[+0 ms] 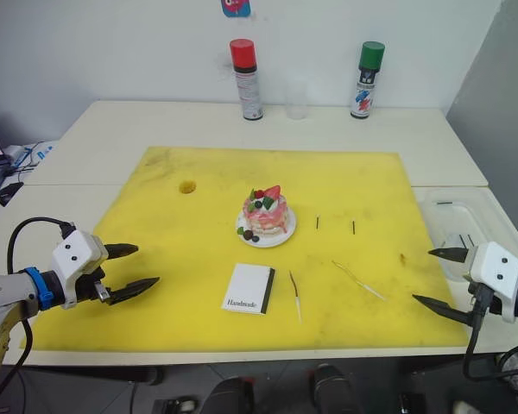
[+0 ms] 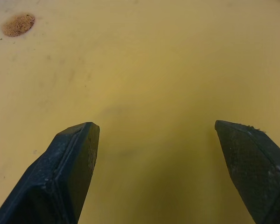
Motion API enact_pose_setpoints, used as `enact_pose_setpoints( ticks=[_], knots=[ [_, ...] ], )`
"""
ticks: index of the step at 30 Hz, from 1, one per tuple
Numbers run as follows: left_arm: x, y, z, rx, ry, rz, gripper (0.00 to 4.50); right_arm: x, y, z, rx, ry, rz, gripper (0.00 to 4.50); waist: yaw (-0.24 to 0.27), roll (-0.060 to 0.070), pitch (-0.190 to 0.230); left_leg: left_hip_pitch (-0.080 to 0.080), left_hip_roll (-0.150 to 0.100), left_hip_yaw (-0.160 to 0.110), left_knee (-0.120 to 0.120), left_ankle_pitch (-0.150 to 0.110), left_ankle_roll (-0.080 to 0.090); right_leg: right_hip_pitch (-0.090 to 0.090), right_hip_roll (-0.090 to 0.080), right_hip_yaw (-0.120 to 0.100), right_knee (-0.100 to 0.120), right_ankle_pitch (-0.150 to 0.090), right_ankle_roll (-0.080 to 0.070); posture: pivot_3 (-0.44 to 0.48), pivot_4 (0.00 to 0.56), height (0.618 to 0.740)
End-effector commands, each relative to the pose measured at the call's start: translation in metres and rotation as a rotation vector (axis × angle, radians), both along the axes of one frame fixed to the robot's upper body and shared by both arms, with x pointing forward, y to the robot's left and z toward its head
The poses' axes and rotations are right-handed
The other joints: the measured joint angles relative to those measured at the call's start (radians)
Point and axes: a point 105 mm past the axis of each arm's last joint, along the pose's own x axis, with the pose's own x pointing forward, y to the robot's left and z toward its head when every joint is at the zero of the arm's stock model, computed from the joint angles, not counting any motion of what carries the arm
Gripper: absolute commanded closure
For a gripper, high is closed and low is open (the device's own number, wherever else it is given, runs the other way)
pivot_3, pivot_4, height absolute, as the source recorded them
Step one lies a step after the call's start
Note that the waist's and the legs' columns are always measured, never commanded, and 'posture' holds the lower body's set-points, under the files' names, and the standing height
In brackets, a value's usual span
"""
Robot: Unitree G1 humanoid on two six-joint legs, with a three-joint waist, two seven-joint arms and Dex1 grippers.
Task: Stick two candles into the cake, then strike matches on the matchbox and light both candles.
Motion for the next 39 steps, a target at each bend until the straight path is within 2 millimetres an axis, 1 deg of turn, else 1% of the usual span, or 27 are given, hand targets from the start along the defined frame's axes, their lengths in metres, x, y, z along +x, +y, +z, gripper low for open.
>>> enact_pose_setpoints(
  ticks=[1, 4, 6, 9, 11, 14, 17, 21, 26, 27, 30, 33, 35, 37, 39],
  knots=[
    [0.003, -0.002, 0.009, -0.011, -0.025, -0.004, 0.14, 0.002, 0.004, 0.003, 0.003, -0.024, 0.013, 0.0, 0.0, 0.0, 0.0, 0.0, 0.0, 0.0, 0.0, 0.0, 0.0, 0.0, 0.0, 0.0, 0.0, 0.0, 0.0, 0.0, 0.15, 0.704],
    [0.003, 0.002, 0.006, 0.0, -0.009, 0.005, 0.14, 0.002, 0.006, 0.001, 0.012, -0.016, 0.018, 0.0, 0.0, 0.0, 0.0, 0.0, 0.0, 0.0, 0.0, 0.0, 0.0, 0.0, 0.0, 0.0, 0.0, 0.0, 0.0, 0.0, 0.15, 0.704],
    [0.002, 0.0, 0.007, -0.023, -0.003, -0.014, 0.14, 0.002, 0.006, 0.0, 0.012, -0.013, 0.021, 0.0, 0.0, 0.0, 0.0, 0.0, 0.0, 0.0, 0.0, 0.0, 0.0, 0.0, 0.0, 0.0, 0.0, 0.0, 0.0, 0.0, 0.15, 0.704],
    [0.002, -0.004, 0.013, -0.099, -0.004, -0.045, 0.14, 0.004, 0.006, 0.0, 0.011, -0.013, 0.027, 0.0, 0.0, 0.0, 0.0, 0.0, 0.0, 0.0, 0.0, 0.0, 0.0, 0.0, 0.0, 0.0, 0.001, 0.0, 0.0, 0.0, 0.15, 0.704],
    [0.001, -0.006, 0.017, -0.117, -0.023, -0.077, 0.14, 0.005, 0.006, -0.001, 0.012, -0.018, 0.029, 0.0, 0.0, 0.0, 0.0, 0.0, 0.0, 0.0, 0.0, 0.0, 0.0, 0.0, 0.0, 0.0, 0.001, 0.0, 0.0, 0.0, 0.15, 0.704],
    [0.001, -0.004, 0.016, -0.107, -0.021, -0.076, 0.14, 0.005, 0.008, -0.002, 0.016, -0.021, 0.033, 0.0, 0.0, 0.0, 0.0, 0.0, 0.0, 0.0, 0.0, 0.0, 0.0, 0.0, 0.0, -0.001, 0.001, 0.0, 0.0, 0.0, 0.15, 0.704],
    [0.0, -0.001, 0.012, -0.093, 0.018, -0.071, 0.14, 0.005, 0.01, -0.004, 0.02, -0.02, 0.039, 0.0, 0.0, 0.0, 0.0, 0.0, 0.0, 0.0, 0.0, 0.0, 0.0, 0.0, 0.0, -0.001, 0.002, 0.0, 0.0, 0.0, 0.15, 0.704],
    [-0.001, 0.001, 0.013, -0.118, 0.033, -0.074, 0.14, 0.007, 0.009, -0.002, 0.022, -0.036, 0.034, 0.0, 0.0, 0.0, 0.0, 0.0, 0.0, 0.0, 0.0, 0.0, 0.0, 0.0, 0.0, 0.0, 0.002, 0.0, 0.0, 0.0, 0.15, 0.704],
    [-0.004, -0.008, 0.013, -0.127, 0.063, -0.126, 0.14, 0.007, 0.009, 0.0, 0.026, -0.049, 0.031, 0.0, 0.0, 0.0, 0.0, 0.0, 0.0, 0.0, 0.001, 0.0, 0.0, 0.0, 0.0, -0.001, 0.002, 0.0, 0.0, 0.0, 0.15, 0.704],
    [-0.006, -0.015, 0.014, -0.136, 0.078, -0.162, 0.14, 0.007, 0.01, 0.0, 0.028, -0.05, 0.031, 0.0, 0.0, 0.0, 0.0, 0.0, 0.0, 0.0, 0.001, 0.0, 0.0, 0.0, 0.0, -0.001, 0.002, 0.0, 0.0, 0.0, 0.15, 0.704],
    [-0.01, -0.046, 0.022, -0.189, 0.111, -0.285, 0.14, 0.005, 0.01, 0.002, 0.032, -0.051, 0.029, 0.0, 0.001, 0.0, 0.0, 0.0, 0.0, 0.0, 0.001, 0.0, 0.0, 0.0, 0.0, -0.001, 0.002, 0.0, 0.0, 0.0, 0.15, 0.704],
    [-0.011, -0.074, 0.031, -0.212, 0.099, -0.391, 0.14, 0.001, 0.013, 0.003, 0.035, -0.034, 0.026, 0.0, 0.002, 0.0, 0.0, 0.0, -0.001, -0.001, 0.001, 0.0, 0.0, 0.0, 0.0, -0.001, 0.002, 0.0, 0.0, 0.0, 0.15, 0.704],
    [-0.012, -0.094, 0.04, -0.255, 0.094, -0.456, 0.14, -0.004, 0.019, 0.004, 0.043, -0.005, 0.024, 0.0, 0.003, 0.0, 0.0, 0.0, -0.001, -0.001, 0.001, 0.0, 0.0, 0.0, 0.0, -0.001, 0.003, 0.0, 0.0, 0.0, 0.15, 0.704],
    [-0.018, -0.111, 0.046, -0.277, 0.107, -0.531, 0.14, -0.005, 0.026, 0.003, 0.051, 0.018, 0.002, 0.0, 0.002, 0.0, 0.0, 0.0, -0.001, -0.002, 0.001, 0.0, 0.0, 0.0, 0.0, -0.001, 0.004, 0.0, 0.0, 0.0, 0.15, 0.704],
    [-0.025, -0.123, 0.048, -0.285, 0.128, -0.59, 0.14, -0.006, 0.032, -0.001, 0.055, 0.057, -0.032, 0.0, -0.003, 0.0, 0.0, 0.0, -0.001, -0.002, 0.002, 0.0, 0.0, 0.0, 0.0, -0.001, 0.005, 0.0, 0.0, 0.0, 0.15, 0.704]
  ],
)
